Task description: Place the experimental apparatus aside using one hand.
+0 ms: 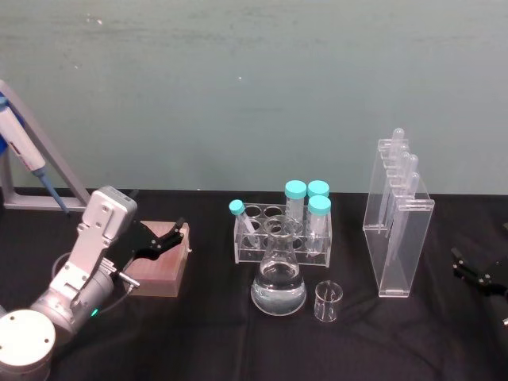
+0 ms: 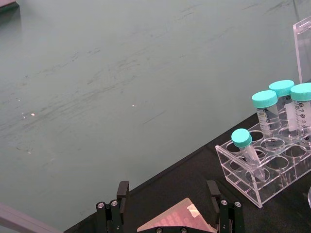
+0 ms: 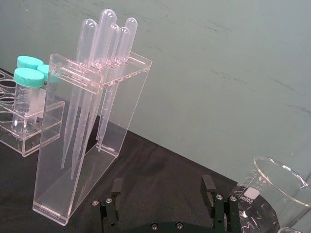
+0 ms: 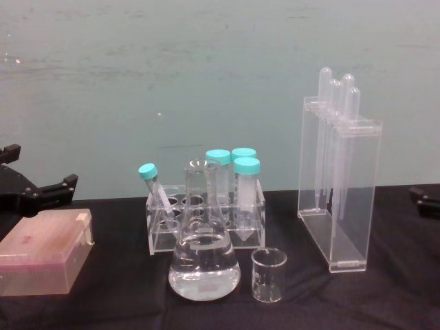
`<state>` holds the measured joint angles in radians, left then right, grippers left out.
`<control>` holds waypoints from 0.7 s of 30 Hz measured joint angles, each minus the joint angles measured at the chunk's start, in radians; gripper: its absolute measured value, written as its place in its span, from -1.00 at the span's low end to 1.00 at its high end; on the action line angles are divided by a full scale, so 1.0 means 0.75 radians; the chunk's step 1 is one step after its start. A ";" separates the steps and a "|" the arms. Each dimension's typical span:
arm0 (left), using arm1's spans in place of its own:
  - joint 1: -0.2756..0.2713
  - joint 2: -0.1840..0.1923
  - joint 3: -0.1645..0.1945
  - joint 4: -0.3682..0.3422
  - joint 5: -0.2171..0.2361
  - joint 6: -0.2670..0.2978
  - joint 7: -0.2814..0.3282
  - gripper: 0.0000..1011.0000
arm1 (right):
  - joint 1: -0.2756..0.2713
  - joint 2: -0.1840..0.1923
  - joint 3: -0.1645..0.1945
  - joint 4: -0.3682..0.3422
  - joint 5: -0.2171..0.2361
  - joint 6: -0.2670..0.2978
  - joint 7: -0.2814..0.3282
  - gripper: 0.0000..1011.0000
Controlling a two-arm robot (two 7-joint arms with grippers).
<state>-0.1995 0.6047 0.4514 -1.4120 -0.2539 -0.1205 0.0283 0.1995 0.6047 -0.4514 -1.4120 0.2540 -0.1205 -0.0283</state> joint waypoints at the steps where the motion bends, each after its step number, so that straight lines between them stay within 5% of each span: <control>1: 0.000 0.000 0.000 0.000 0.000 0.000 0.000 0.98 | 0.000 0.000 0.000 0.000 0.000 0.000 0.000 0.98; 21: 0.000 0.000 0.000 0.000 0.000 0.000 0.000 0.98 | 0.000 0.000 0.000 0.000 0.000 0.000 0.000 0.98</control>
<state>-0.1995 0.6047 0.4514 -1.4120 -0.2540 -0.1205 0.0283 0.1995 0.6047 -0.4514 -1.4120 0.2539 -0.1205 -0.0282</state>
